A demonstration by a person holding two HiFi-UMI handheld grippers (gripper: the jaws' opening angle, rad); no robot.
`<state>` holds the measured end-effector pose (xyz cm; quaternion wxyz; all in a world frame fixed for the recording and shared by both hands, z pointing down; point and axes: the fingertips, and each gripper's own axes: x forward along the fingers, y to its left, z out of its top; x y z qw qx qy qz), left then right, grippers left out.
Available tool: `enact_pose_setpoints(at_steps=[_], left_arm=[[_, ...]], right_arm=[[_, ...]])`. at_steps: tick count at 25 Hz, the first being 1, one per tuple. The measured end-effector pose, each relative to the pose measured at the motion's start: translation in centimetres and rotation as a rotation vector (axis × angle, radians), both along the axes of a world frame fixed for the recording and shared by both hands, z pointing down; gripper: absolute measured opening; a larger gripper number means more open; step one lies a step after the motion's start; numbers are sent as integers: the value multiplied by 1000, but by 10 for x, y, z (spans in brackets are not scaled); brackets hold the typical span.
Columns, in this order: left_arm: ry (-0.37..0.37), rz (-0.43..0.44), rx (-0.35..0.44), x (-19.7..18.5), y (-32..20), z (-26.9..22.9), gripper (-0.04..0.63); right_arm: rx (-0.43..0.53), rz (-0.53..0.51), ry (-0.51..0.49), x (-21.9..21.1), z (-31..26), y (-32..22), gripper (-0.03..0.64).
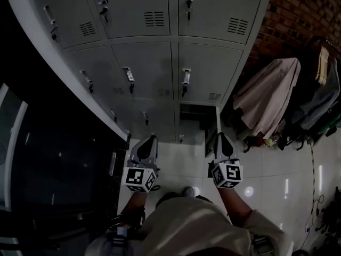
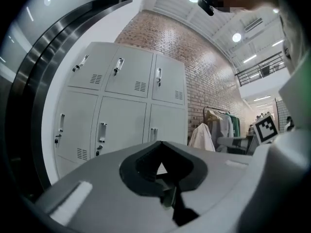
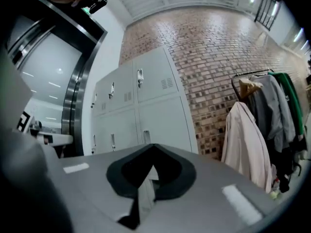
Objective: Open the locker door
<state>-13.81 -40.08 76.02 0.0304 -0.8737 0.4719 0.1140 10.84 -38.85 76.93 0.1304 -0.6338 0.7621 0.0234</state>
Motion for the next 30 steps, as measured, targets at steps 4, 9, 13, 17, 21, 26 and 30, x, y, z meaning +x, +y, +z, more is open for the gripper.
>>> enact_pose_setpoints(at_steps=[4,9,13,17,21,26,30], left_arm=[[-9,18,11,8,26,-39,54],[-35,6,60,6,45,-72,54],[-40,9,65,4,57,-79,54],[-52,50,33,0,62,-66,54],[-51,69,-4,-13,65,-53,54],[-58,100,-35,-26,66,-33,54],[-78,138,-55,-31,74,-15,54]], right_arm=[[84,-45,6,-8,-84,41,2],[130,-73,87,-24,-126,65,2],[112,-81,135,-37,-130,76,2],[35,-102,123,-51,-108,74,2],[5,-109,134,-68,-98,78,2],[-25,-107,133,-83,-80,80,2],[-42,-79,104,-88,-64,86,2]])
